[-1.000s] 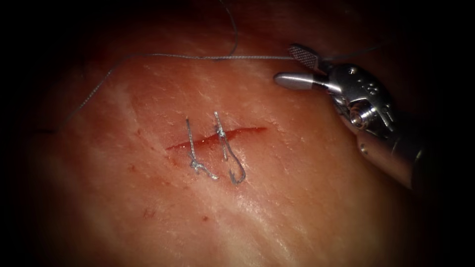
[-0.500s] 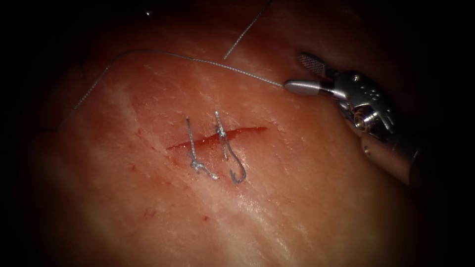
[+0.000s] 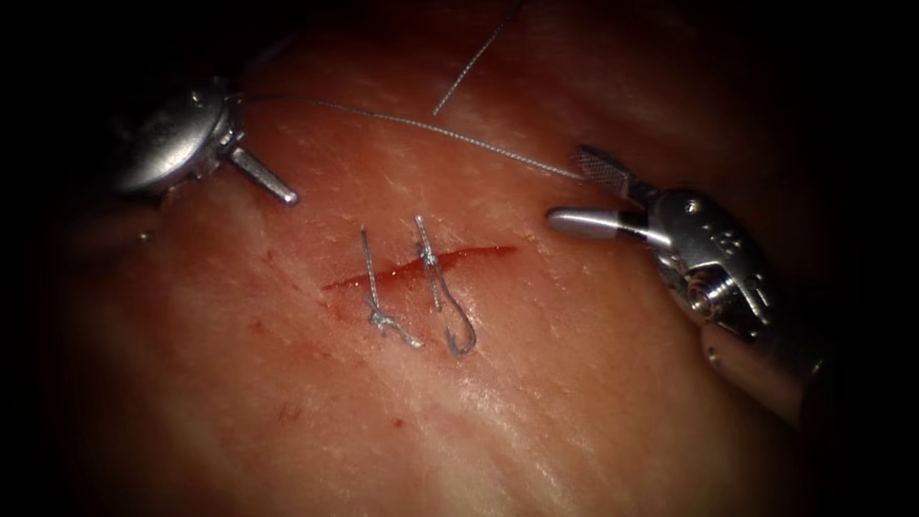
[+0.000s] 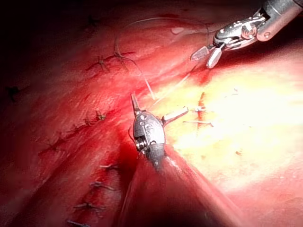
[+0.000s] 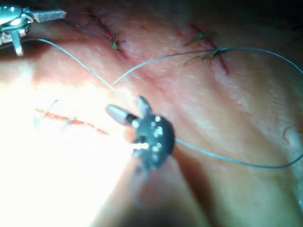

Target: Wound Closure

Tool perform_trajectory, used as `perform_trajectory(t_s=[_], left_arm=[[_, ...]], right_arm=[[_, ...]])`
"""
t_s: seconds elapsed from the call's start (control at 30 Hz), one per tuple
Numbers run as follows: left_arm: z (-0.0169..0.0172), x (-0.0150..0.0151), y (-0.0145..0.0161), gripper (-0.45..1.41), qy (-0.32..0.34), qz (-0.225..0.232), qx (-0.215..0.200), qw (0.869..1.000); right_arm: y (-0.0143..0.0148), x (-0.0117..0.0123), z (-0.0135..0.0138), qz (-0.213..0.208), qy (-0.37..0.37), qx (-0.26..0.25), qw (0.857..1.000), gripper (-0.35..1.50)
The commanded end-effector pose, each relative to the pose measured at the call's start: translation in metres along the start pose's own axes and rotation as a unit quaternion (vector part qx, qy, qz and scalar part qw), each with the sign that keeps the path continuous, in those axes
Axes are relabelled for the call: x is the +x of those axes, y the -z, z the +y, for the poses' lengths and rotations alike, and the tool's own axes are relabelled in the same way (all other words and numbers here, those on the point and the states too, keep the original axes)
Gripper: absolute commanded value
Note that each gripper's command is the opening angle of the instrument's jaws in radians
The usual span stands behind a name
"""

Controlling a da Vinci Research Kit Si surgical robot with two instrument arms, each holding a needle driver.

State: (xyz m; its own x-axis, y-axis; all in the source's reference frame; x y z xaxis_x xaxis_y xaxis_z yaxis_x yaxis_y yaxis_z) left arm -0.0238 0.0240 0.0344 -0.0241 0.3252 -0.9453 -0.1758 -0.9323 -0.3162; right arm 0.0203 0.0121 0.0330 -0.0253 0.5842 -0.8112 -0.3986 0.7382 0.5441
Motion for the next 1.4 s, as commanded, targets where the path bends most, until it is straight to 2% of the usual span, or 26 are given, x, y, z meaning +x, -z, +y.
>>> perform_trajectory(t_s=[0.03,0.13,0.27,0.37,0.47,0.6,0.7,0.83,1.1,1.23,1.27,1.33,1.4], left_arm=[[0.0006,-0.0009,-0.0011,1.16,-0.007,-0.003,-0.006,1.000],[0.0037,-0.0023,-0.0026,1.13,-0.010,-0.008,-0.019,1.000],[0.0063,-0.0033,-0.0044,1.03,0.000,-0.015,-0.035,0.999],[0.0074,-0.0037,-0.0055,0.98,0.025,-0.015,-0.038,0.999],[0.0093,-0.0045,-0.0064,0.79,0.074,-0.017,-0.042,0.996],[0.0114,-0.0053,-0.0069,0.62,0.110,-0.024,-0.030,0.993],[0.0129,-0.0053,-0.0073,0.57,0.121,-0.028,-0.021,0.992],[0.0137,-0.0047,-0.0077,0.54,0.141,-0.032,-0.009,0.989],[0.0128,-0.0042,-0.0085,0.49,0.152,-0.034,0.022,0.988],[0.0127,-0.0040,-0.0094,0.22,0.139,-0.021,0.030,0.990],[0.0127,-0.0039,-0.0095,0.09,0.133,-0.021,0.030,0.990],[0.0127,-0.0038,-0.0096,-0.05,0.125,-0.021,0.031,0.992],[0.0127,-0.0037,-0.0095,-0.40,0.105,-0.020,0.031,0.994]], right_arm=[[-0.0003,0.0000,-0.0011,-0.003,-0.004,0.013,1.000,1.33],[0.0005,0.0001,-0.0030,-0.014,0.014,0.034,0.999,1.33],[0.0012,-0.0001,-0.0047,-0.021,0.034,0.053,0.998,1.33],[0.0017,-0.0005,-0.0056,-0.025,0.045,0.059,0.997,1.33],[0.0022,-0.0013,-0.0070,-0.036,0.056,0.068,0.995,1.31],[0.0025,-0.0020,-0.0083,-0.044,0.063,0.076,0.994,1.31],[0.0027,-0.0023,-0.0087,-0.043,0.065,0.077,0.994,1.31],[0.0027,-0.0025,-0.0088,-0.046,0.066,0.075,0.994,1.31],[0.0019,-0.0031,-0.0093,-0.051,0.072,0.074,0.993,1.31],[0.0016,-0.0034,-0.0095,-0.056,0.073,0.074,0.993,1.31],[0.0016,-0.0035,-0.0095,-0.056,0.074,0.074,0.993,1.31],[0.0016,-0.0036,-0.0096,-0.056,0.074,0.074,0.993,1.31],[0.0016,-0.0037,-0.0095,-0.057,0.074,0.074,0.993,1.31]])
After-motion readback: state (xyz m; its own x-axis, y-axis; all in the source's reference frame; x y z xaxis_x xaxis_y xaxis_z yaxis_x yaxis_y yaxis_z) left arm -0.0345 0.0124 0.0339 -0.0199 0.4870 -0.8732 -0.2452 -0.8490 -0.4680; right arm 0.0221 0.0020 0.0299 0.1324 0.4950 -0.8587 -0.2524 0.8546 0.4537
